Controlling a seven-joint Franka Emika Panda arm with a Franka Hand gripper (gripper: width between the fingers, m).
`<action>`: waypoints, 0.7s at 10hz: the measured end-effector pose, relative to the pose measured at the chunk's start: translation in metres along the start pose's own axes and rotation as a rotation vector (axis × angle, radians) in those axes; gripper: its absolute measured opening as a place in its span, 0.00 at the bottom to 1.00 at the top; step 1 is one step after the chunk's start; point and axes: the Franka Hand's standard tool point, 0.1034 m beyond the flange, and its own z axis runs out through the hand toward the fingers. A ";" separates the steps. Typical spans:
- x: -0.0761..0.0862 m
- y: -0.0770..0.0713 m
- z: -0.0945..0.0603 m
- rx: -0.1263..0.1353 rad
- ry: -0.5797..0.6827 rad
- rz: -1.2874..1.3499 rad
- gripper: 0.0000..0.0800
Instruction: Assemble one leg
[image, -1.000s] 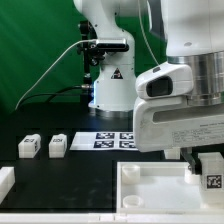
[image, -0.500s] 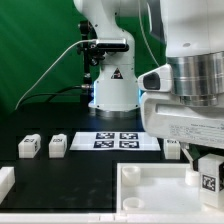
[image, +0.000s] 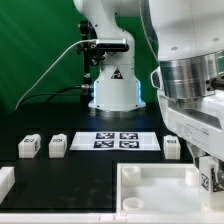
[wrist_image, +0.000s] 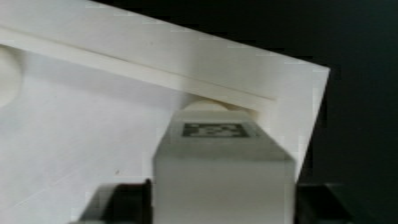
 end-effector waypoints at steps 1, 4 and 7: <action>0.000 0.000 0.000 0.000 0.000 -0.017 0.63; -0.004 -0.003 -0.001 0.005 0.005 -0.220 0.80; -0.012 -0.005 -0.008 -0.026 0.032 -0.693 0.81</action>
Offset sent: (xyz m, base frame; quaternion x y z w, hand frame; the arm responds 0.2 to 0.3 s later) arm 0.0066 0.0139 0.0086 0.0382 0.0007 -0.2705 0.9620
